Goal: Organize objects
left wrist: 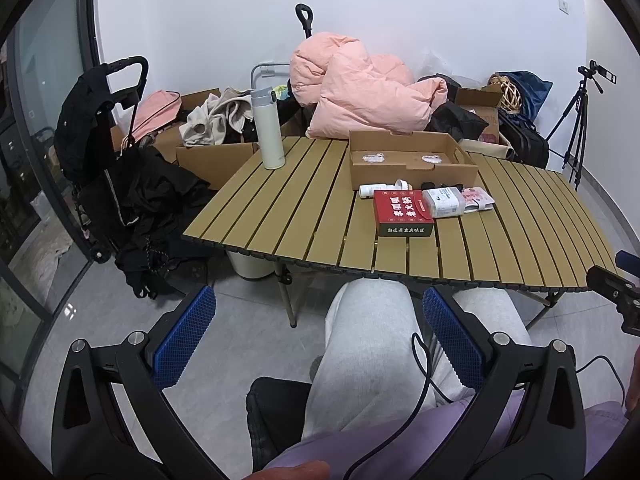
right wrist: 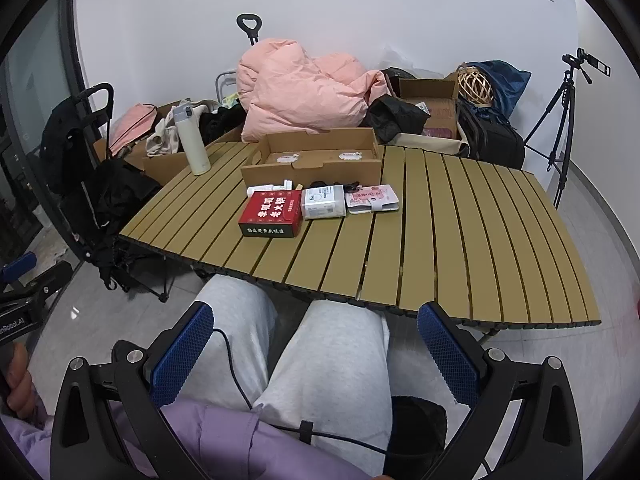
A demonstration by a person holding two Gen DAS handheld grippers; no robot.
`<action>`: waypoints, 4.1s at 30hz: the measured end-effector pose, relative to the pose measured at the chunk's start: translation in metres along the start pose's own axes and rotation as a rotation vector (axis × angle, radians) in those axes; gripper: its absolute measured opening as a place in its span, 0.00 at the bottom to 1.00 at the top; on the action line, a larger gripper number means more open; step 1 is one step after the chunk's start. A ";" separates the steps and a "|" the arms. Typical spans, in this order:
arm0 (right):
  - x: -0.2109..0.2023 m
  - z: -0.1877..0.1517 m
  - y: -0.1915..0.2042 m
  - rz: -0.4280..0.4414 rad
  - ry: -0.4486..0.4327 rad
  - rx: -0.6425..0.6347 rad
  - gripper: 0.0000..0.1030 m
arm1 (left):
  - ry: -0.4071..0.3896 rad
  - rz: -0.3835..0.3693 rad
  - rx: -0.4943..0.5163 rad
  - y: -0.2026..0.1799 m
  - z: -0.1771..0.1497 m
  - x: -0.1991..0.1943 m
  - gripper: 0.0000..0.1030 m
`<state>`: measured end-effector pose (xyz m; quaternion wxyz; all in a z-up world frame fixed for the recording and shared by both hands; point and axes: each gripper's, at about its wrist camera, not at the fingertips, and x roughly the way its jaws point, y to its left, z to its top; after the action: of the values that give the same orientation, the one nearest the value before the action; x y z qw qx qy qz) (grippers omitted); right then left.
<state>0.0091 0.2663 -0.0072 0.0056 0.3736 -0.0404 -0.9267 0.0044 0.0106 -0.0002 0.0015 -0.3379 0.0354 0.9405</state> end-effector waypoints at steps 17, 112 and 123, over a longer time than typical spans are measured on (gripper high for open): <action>0.002 -0.001 0.004 0.018 0.008 -0.012 1.00 | 0.002 -0.003 0.003 0.000 -0.001 0.001 1.00; 0.435 0.305 -0.005 0.292 0.237 0.009 0.28 | 0.373 -0.380 -0.186 -0.076 0.274 0.496 0.33; 0.540 0.312 0.010 0.237 0.380 -0.046 0.37 | 0.315 -0.242 -0.017 -0.071 0.257 0.538 0.67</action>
<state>-0.5964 0.2565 -0.1562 0.1307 0.5339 -0.0611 -0.8331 -0.5719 0.0878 -0.1492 0.1060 -0.4829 -0.0136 0.8691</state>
